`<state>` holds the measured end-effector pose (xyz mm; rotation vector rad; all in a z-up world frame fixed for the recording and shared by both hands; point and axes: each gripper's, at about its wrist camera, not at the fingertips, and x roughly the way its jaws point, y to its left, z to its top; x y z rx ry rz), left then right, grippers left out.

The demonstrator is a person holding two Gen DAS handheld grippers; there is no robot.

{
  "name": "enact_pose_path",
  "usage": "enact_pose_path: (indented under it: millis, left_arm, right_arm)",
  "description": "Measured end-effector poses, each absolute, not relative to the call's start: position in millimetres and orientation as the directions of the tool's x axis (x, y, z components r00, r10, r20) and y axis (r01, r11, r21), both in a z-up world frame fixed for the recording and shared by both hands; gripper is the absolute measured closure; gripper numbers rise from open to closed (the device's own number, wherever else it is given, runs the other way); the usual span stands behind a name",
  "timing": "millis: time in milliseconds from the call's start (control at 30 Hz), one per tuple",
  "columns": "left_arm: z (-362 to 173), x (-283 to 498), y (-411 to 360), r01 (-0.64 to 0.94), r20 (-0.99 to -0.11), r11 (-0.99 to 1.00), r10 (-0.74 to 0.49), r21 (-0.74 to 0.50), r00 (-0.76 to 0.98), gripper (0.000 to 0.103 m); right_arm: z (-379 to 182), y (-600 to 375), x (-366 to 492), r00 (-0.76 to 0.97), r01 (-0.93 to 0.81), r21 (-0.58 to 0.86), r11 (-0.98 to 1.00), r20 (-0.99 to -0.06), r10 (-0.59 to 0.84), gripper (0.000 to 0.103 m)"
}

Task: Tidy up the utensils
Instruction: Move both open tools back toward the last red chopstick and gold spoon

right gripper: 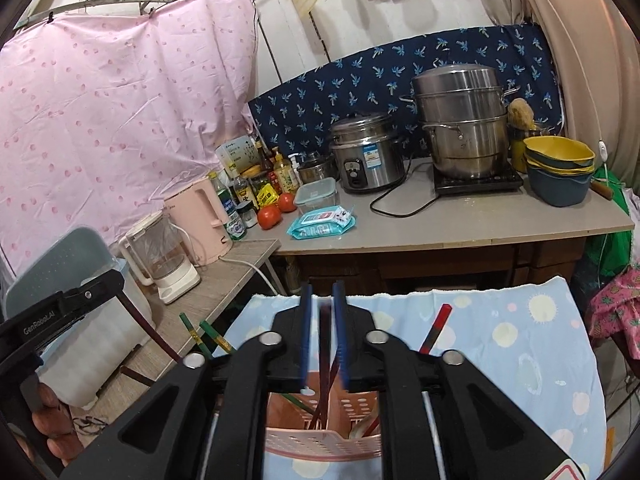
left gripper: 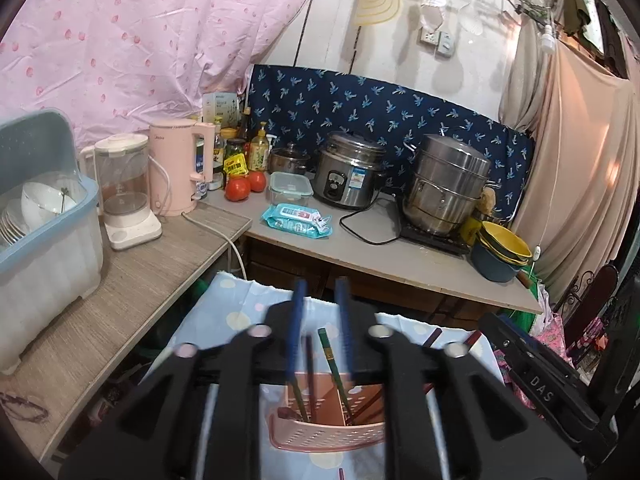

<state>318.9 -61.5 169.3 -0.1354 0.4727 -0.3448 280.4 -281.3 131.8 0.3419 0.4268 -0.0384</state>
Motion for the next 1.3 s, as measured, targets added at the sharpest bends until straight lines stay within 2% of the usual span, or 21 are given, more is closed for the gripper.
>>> enact_pose_path:
  millis: [33,67,133,500,900,1100,1300]
  left_arm:
    - [170.0,315.9,-61.4,0.289,-0.417,0.936,-0.35,-0.202,0.839,0.074]
    - [171.0,311.2,-61.0,0.29,-0.41,0.936,-0.348,-0.199,0.843,0.072]
    - [171.8,305.3,-59.8,0.288,-0.41,0.937,-0.346,-0.197,0.844,0.069]
    - [145.9,253.5,-51.5,0.273,-0.475,0.951,-0.309,-0.146,0.824,0.068]
    - [46.0,201.2,-28.6,0.196,-0.66,0.976,-0.206,-0.089,0.722,0.068]
    - [-4.8,176.1,-17.7,0.172,-0.74,0.982,-0.176,-0.082,0.649,0.068]
    - [-43.8,153.1,-16.4,0.17,-0.798,0.984,-0.149,-0.059,0.584,0.068]
  right_arm:
    - [133.5,-281.1,276.4,0.914,0.107,0.319,0.942,-0.405,0.033,0.065]
    - [134.8,-280.7,273.7,0.915,0.105,0.317,0.942,-0.401,0.033,0.064]
    - [136.0,-278.3,266.9,0.915,0.102,0.303,0.948,-0.403,0.031,0.064]
    - [114.0,-258.1,202.2,0.887,0.084,0.241,0.967,-0.461,0.038,0.063]
    - [34.1,-217.0,117.2,0.791,0.078,0.16,0.984,-0.61,0.036,0.063]
    - [-21.8,-199.3,84.8,0.698,0.078,0.151,0.985,-0.714,0.054,0.063]
    - [-60.5,-178.4,68.9,0.632,0.045,0.14,0.989,-0.771,0.08,0.064]
